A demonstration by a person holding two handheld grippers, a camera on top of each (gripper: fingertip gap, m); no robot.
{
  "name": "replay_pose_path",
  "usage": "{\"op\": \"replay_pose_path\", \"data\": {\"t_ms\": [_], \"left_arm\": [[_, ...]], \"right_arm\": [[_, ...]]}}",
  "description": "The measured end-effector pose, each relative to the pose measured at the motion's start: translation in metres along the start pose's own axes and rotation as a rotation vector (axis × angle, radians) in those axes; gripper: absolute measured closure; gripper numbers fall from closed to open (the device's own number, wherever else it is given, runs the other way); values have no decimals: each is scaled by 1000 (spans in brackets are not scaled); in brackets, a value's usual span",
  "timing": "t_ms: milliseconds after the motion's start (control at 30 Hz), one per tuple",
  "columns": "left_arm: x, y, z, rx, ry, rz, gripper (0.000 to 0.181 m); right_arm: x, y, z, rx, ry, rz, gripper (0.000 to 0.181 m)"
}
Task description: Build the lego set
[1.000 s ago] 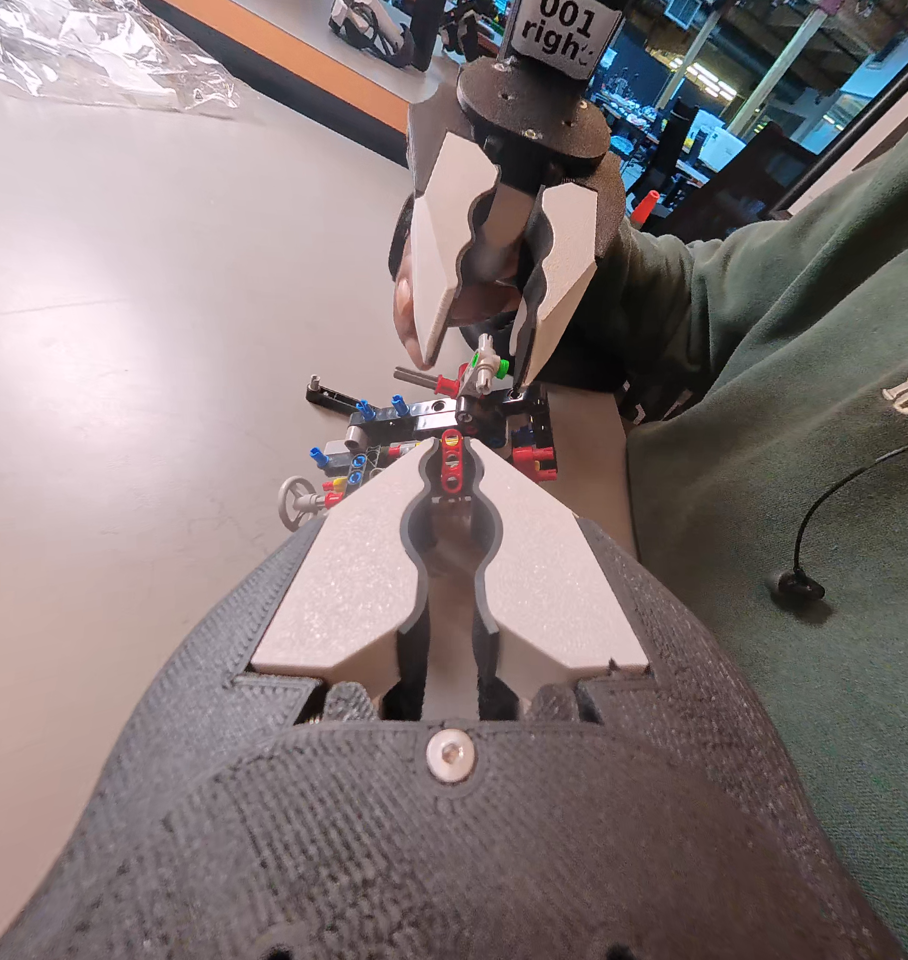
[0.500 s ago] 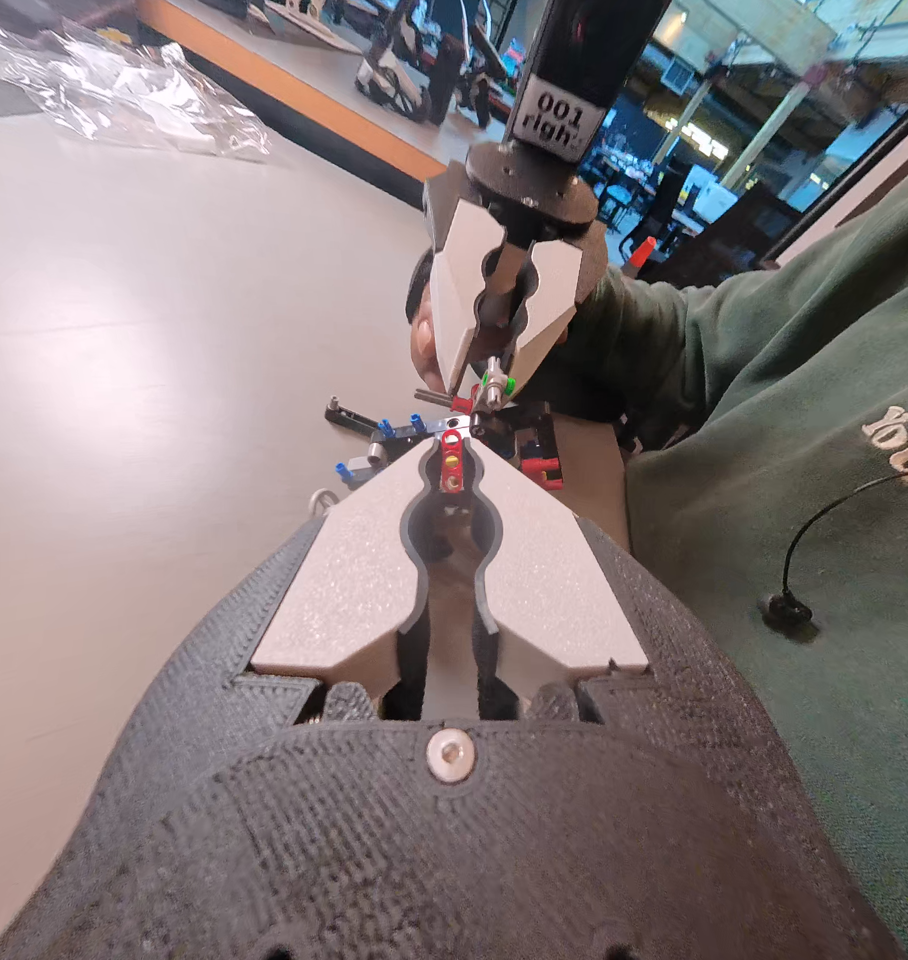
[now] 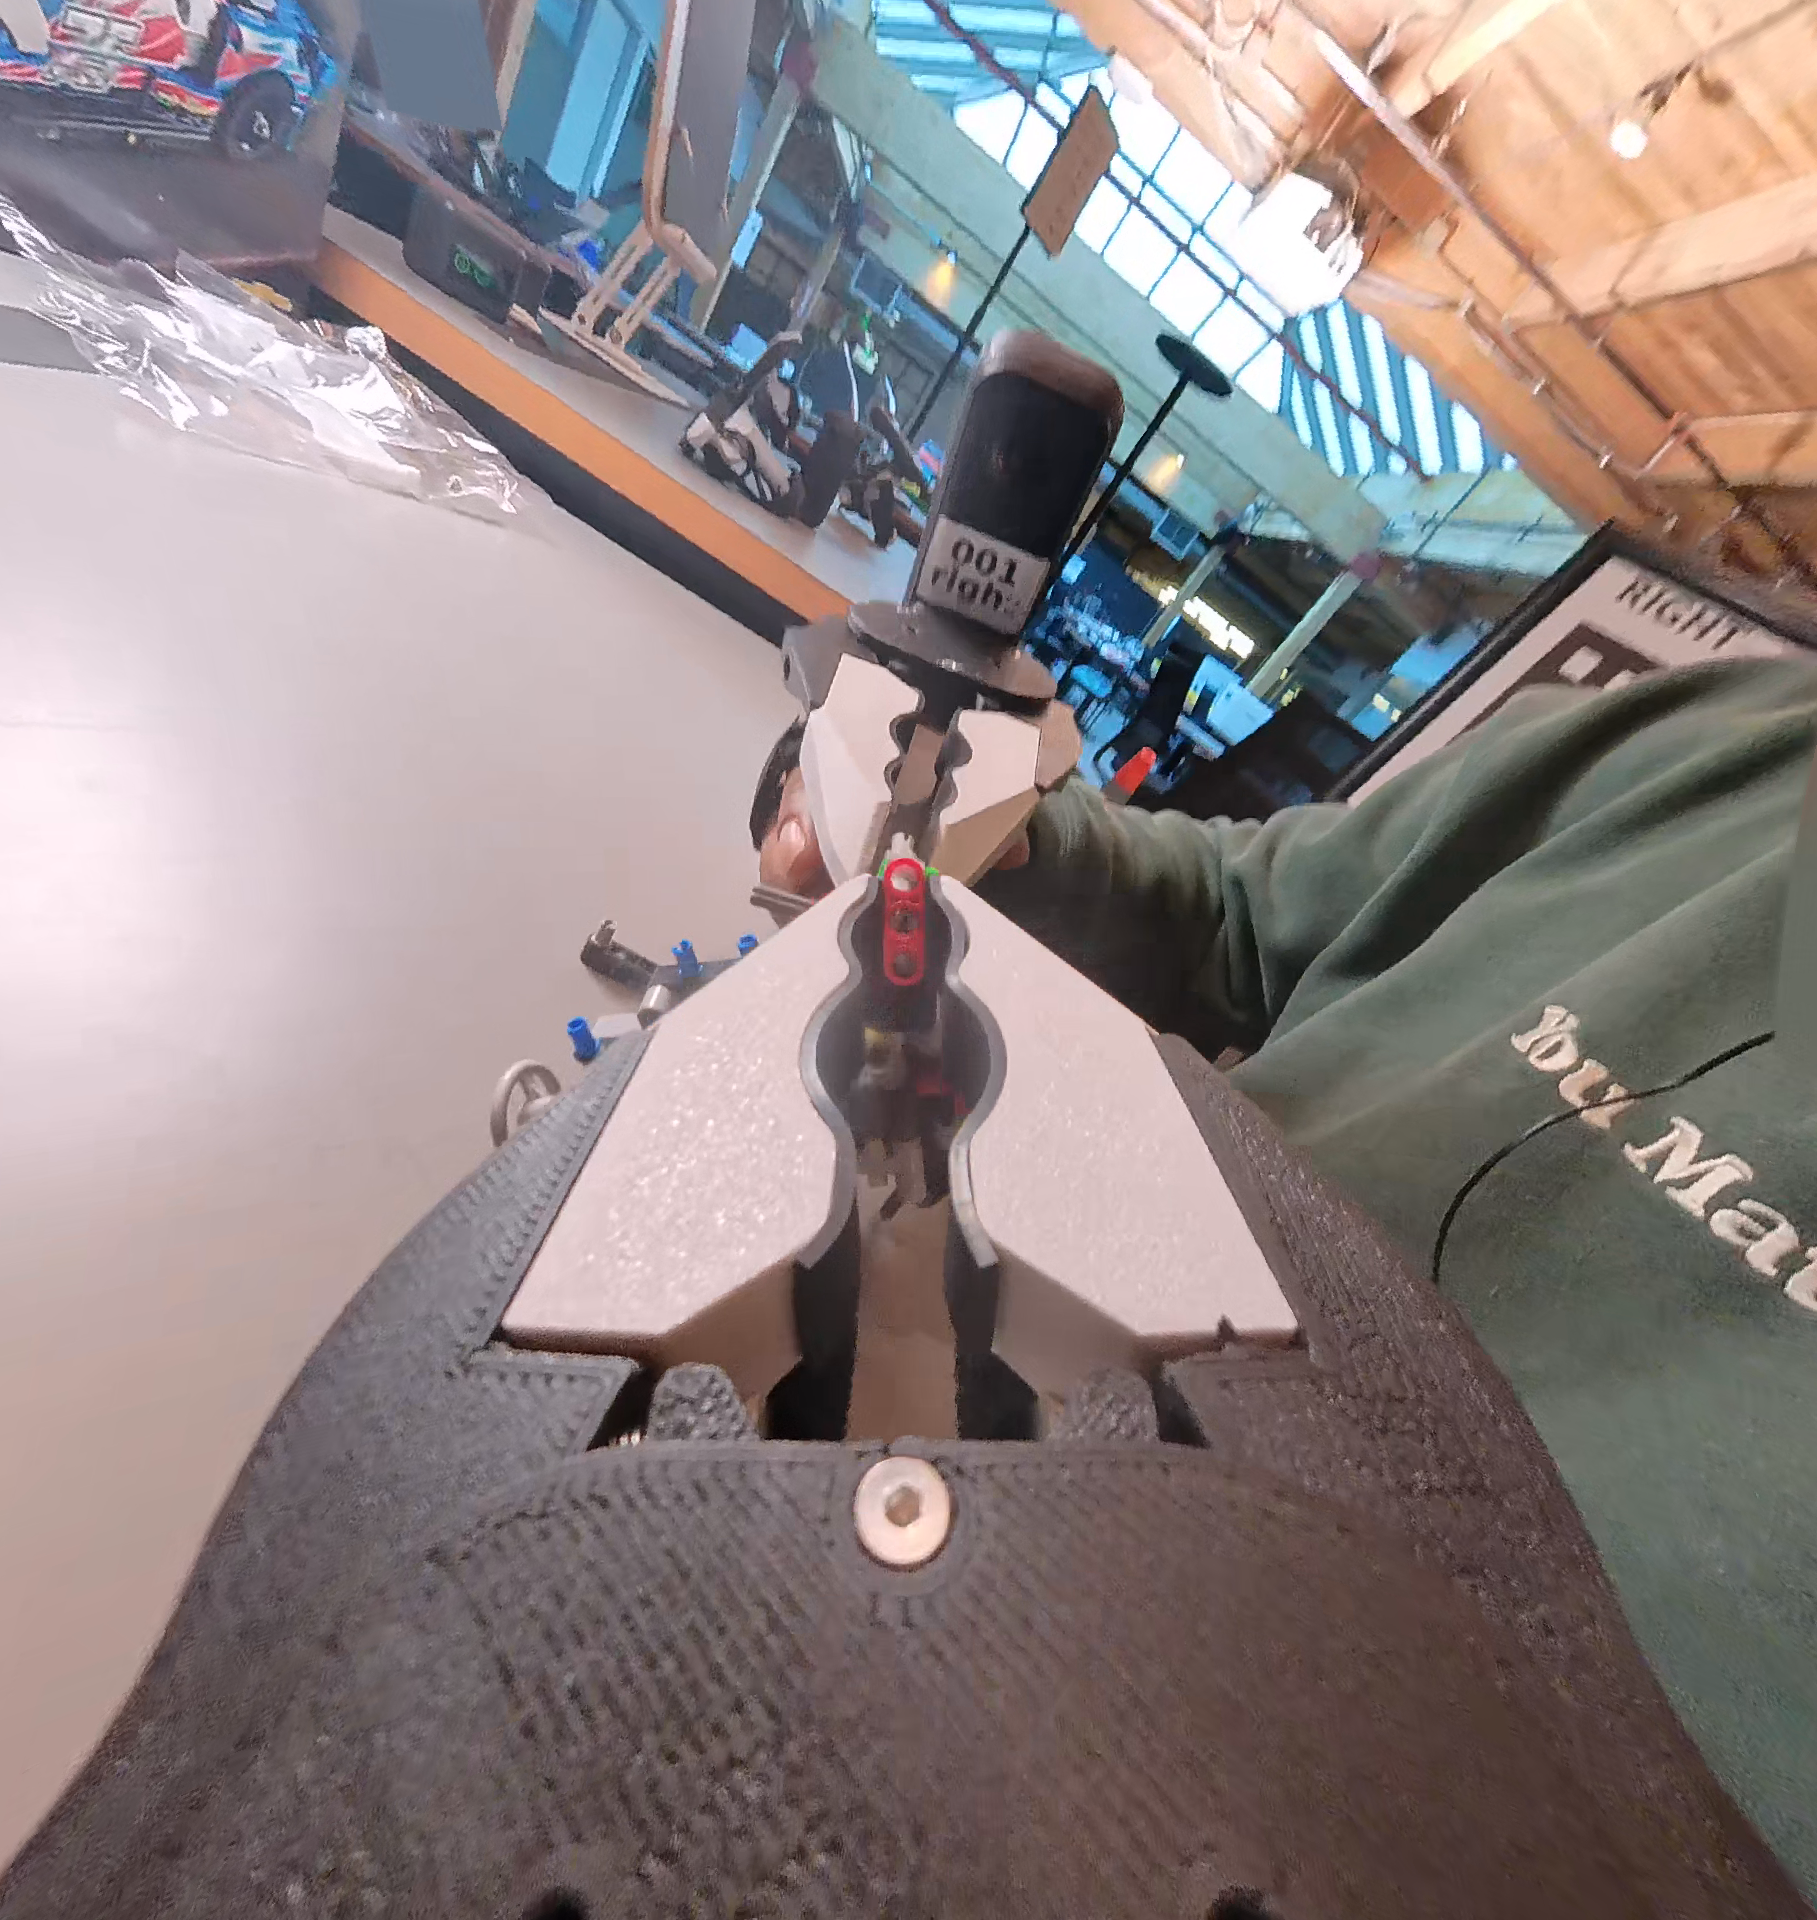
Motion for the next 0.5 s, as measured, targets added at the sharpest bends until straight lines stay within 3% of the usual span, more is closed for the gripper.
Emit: {"op": "replay_pose_path", "data": {"t_ms": [500], "left_arm": [[-7,-21,1,12,259,-313,177]], "right_arm": [[-6,13,0,-86,139,151,175]]}}
Point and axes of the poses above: each gripper's, where its closed fingertips meet, z out along the fingers, x out of its top, y = z × x across the jaws, the point moved 9 cm from there along -z, back along the fingers, and after that the axes turned 5 degrees about -x, right-handed, at the moved point
